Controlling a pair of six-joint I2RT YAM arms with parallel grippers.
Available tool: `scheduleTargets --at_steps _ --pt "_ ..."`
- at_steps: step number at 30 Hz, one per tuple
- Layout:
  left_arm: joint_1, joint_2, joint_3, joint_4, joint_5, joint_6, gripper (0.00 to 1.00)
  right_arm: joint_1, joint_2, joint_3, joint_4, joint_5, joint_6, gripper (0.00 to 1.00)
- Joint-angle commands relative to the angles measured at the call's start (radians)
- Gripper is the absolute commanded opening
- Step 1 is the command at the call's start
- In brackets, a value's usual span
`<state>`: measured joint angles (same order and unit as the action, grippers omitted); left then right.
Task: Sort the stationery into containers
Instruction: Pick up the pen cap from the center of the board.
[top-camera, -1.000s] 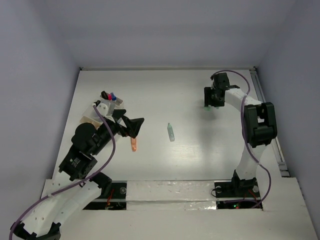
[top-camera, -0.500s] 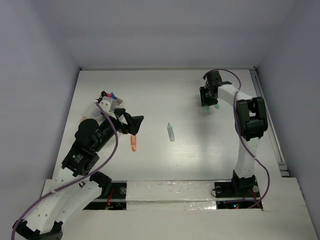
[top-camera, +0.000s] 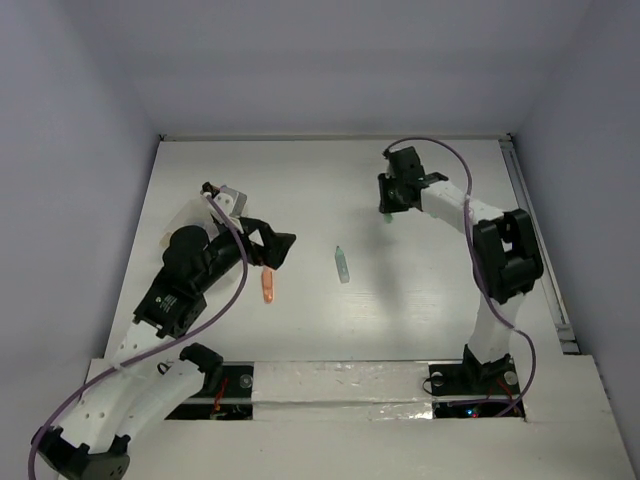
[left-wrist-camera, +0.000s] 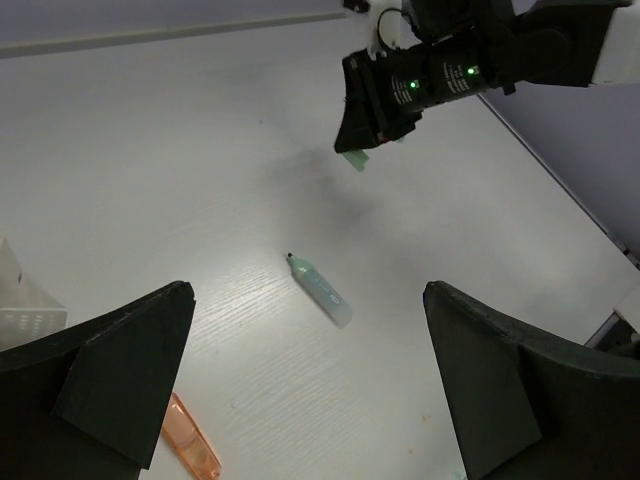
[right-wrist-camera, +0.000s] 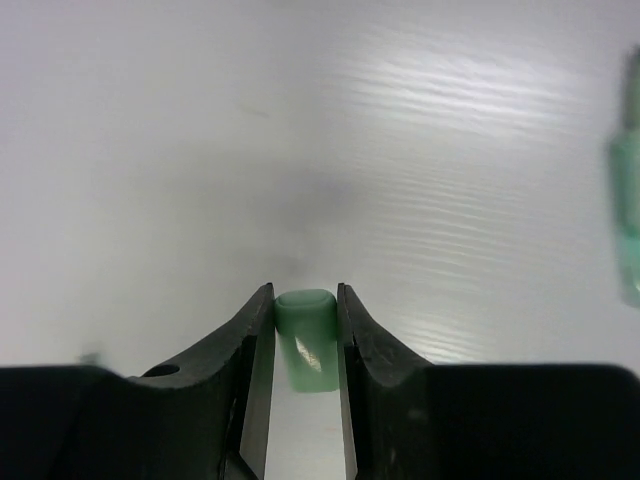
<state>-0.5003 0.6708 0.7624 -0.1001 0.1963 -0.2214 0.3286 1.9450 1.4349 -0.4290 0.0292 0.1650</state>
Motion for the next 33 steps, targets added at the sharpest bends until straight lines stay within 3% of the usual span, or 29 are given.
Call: scheduleTargets --at_steps 1,5,8,10,11,21,24,28,33 --pt "0.02 0.021 0.003 0.065 0.101 -0.025 0.99 0.178 -0.213 -0.057 0.29 -0.058 0.125 0.08" --pt "0.04 0.038 0.002 0.077 0.109 -0.036 0.92 0.294 -0.299 -0.154 0.53 -0.15 0.278 0.08" --pt "0.059 0.05 -0.003 0.079 0.095 -0.041 0.75 0.363 -0.308 -0.171 0.616 -0.158 0.358 0.08" --pt "0.068 0.064 -0.003 0.077 0.094 -0.042 0.71 0.389 -0.308 -0.182 0.682 -0.17 0.399 0.08" --pt "0.068 0.075 -0.003 0.076 0.089 -0.044 0.66 0.4 -0.307 -0.185 0.696 -0.176 0.41 0.08" --pt "0.086 0.11 -0.006 0.074 0.069 -0.052 0.49 0.441 -0.331 -0.231 0.799 -0.226 0.453 0.08" --pt "0.086 0.147 -0.008 0.071 0.091 -0.075 0.48 0.441 -0.354 -0.241 0.766 -0.189 0.423 0.08" --pt "0.075 0.213 -0.012 0.079 0.126 -0.134 0.47 0.441 -0.428 -0.293 0.694 0.02 0.343 0.08" --pt "-0.041 0.294 -0.037 0.117 -0.009 -0.258 0.52 0.432 -0.553 -0.352 0.549 0.245 0.269 0.06"
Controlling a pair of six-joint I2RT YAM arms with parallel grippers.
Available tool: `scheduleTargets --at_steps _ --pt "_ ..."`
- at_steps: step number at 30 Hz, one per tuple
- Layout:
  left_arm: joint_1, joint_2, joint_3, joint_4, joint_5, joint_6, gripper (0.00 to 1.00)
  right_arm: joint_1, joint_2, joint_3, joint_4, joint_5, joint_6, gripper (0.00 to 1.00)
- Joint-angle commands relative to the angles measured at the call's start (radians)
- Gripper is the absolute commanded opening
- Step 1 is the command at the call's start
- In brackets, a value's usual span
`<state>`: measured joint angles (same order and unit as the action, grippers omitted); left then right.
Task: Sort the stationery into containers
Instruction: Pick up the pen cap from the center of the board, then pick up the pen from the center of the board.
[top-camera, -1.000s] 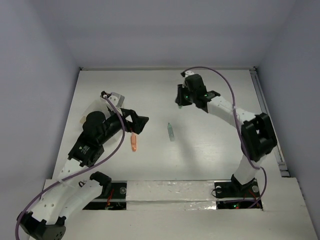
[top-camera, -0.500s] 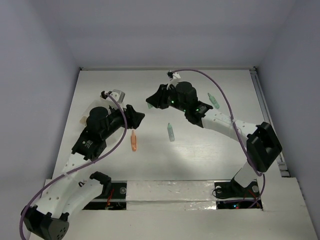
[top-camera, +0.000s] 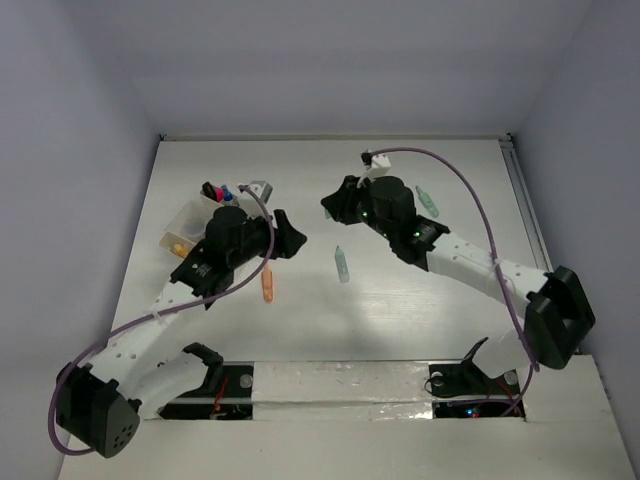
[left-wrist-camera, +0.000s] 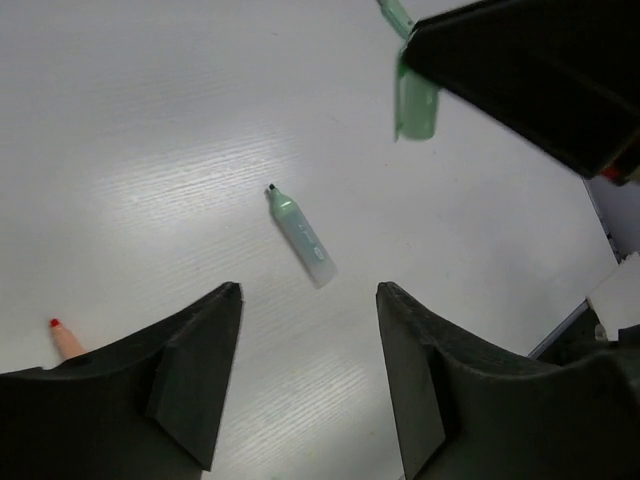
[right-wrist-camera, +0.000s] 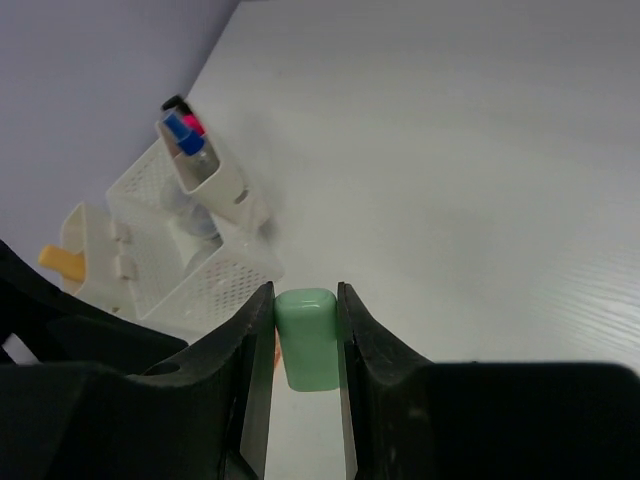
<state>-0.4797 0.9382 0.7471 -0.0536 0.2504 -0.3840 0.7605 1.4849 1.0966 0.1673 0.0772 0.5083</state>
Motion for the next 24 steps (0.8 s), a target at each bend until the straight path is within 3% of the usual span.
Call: scheduleTargets --at_steps 1,3,8,16,24 --pt "-0.089 0.045 -0.043 0.095 -0.085 -0.122 0.55 -0.013 -0.112 -0.021 -0.081 0.244 -0.091 0.06" --pt "-0.166 0.12 -0.06 0.165 -0.138 -0.19 0.64 -0.044 -0.164 -0.047 -0.109 0.266 -0.099 0.05" --pt "-0.232 0.333 -0.057 0.268 -0.209 -0.259 0.68 -0.085 -0.247 -0.09 -0.164 0.24 -0.099 0.05" --pt "-0.362 0.595 0.09 0.236 -0.433 -0.268 0.68 -0.095 -0.38 -0.187 -0.256 0.236 -0.108 0.05" --pt "-0.413 0.777 0.167 0.204 -0.506 -0.291 0.59 -0.115 -0.429 -0.225 -0.275 0.165 -0.109 0.05"
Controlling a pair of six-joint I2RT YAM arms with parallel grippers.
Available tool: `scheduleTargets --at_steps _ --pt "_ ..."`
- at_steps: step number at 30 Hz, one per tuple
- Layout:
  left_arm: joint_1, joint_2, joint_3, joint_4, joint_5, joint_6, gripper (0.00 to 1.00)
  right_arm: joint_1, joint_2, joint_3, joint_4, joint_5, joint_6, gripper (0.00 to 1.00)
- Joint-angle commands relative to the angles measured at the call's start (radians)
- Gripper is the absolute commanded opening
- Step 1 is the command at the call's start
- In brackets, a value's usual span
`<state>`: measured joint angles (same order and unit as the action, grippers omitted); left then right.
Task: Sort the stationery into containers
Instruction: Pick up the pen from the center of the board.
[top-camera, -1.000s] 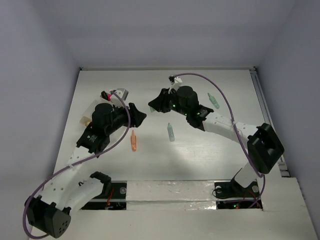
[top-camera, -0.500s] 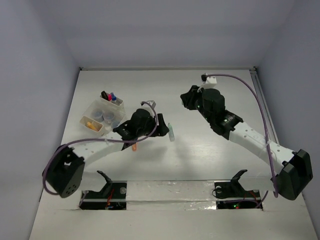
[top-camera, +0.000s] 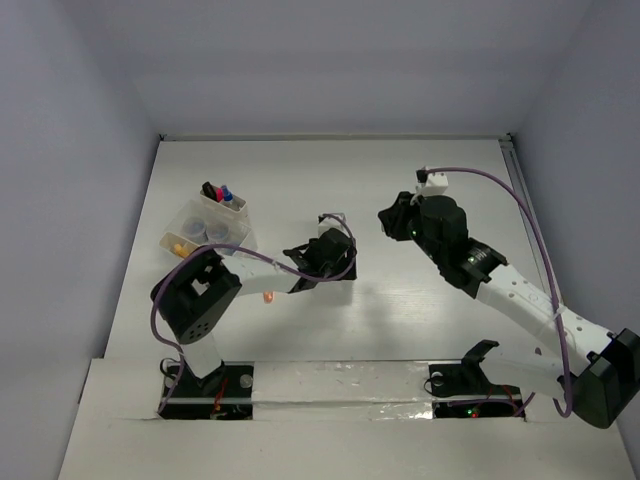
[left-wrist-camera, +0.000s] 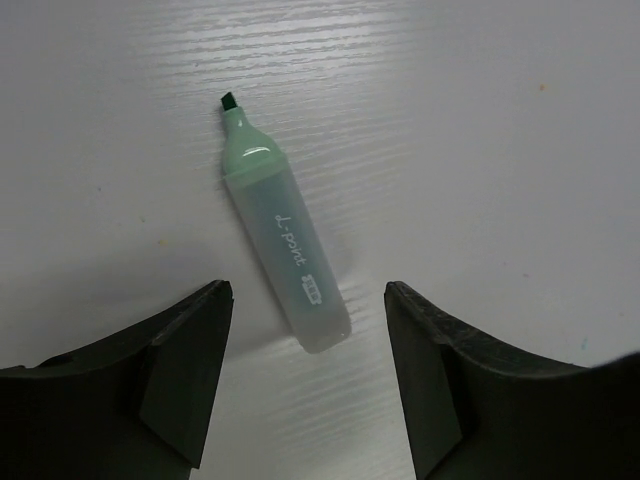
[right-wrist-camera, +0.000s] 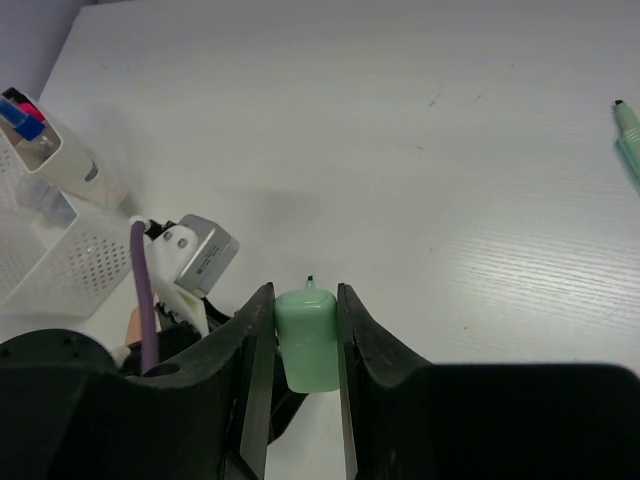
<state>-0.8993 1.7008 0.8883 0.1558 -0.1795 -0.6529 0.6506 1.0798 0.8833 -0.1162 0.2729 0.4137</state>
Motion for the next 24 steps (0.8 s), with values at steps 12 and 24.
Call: scheduleTargets --at_steps 12,24 --pt "-0.012 0.135 0.121 -0.101 -0.155 0.013 0.39 -0.014 -0.041 -0.015 0.013 -0.055 -0.021 0.05" --pt "-0.041 0.091 0.086 -0.218 -0.205 0.038 0.48 -0.023 -0.032 -0.018 0.024 -0.067 -0.012 0.05"
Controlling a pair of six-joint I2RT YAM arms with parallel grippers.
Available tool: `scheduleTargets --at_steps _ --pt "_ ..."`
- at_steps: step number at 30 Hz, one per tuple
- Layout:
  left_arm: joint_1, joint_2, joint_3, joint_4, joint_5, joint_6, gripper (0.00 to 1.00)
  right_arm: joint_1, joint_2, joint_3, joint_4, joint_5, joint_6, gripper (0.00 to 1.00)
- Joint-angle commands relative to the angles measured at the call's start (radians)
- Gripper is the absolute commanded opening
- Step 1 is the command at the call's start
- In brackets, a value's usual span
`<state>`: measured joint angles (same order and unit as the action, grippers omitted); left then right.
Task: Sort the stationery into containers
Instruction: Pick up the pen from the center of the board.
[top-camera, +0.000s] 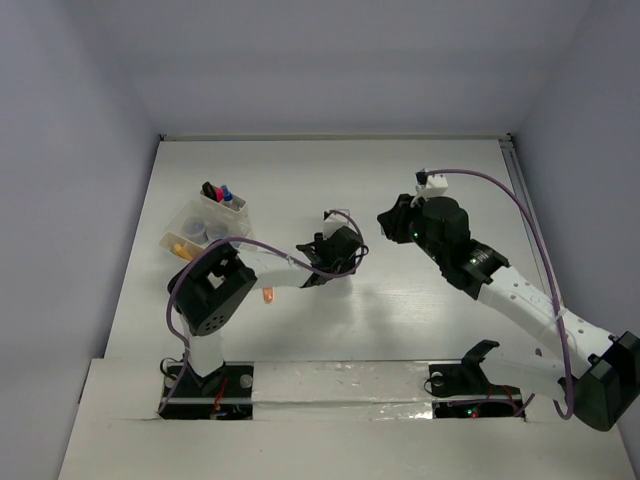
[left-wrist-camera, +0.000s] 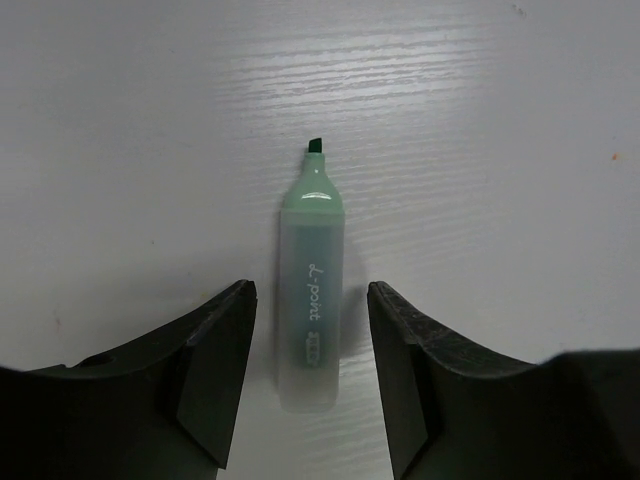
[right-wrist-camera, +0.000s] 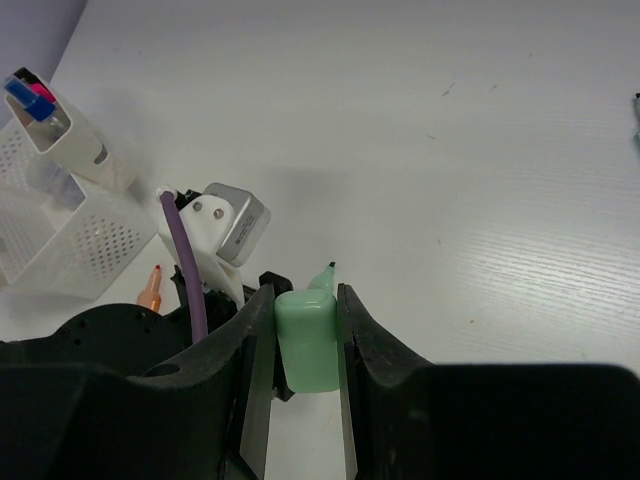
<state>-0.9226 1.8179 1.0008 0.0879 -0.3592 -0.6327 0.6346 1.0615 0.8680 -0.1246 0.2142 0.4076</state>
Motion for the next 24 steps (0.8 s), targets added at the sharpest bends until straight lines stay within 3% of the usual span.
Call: scheduleTargets --at_steps 1,14,20,24 --pt "-0.018 -0.028 -0.028 -0.158 -0.033 0.028 0.48 -0.007 -0.015 -0.004 0.033 -0.007 -0.007 0.05" --pt "-0.056 0.029 0.008 -0.247 -0.061 0.1 0.38 -0.007 -0.034 -0.009 0.036 0.004 0.0 0.05" --pt "-0.056 0.063 0.004 -0.218 -0.05 0.122 0.21 -0.007 -0.04 -0.015 0.037 0.013 -0.001 0.05" --pt "-0.056 0.02 -0.024 -0.151 -0.053 0.125 0.0 -0.007 -0.034 -0.021 0.043 0.011 0.002 0.05"
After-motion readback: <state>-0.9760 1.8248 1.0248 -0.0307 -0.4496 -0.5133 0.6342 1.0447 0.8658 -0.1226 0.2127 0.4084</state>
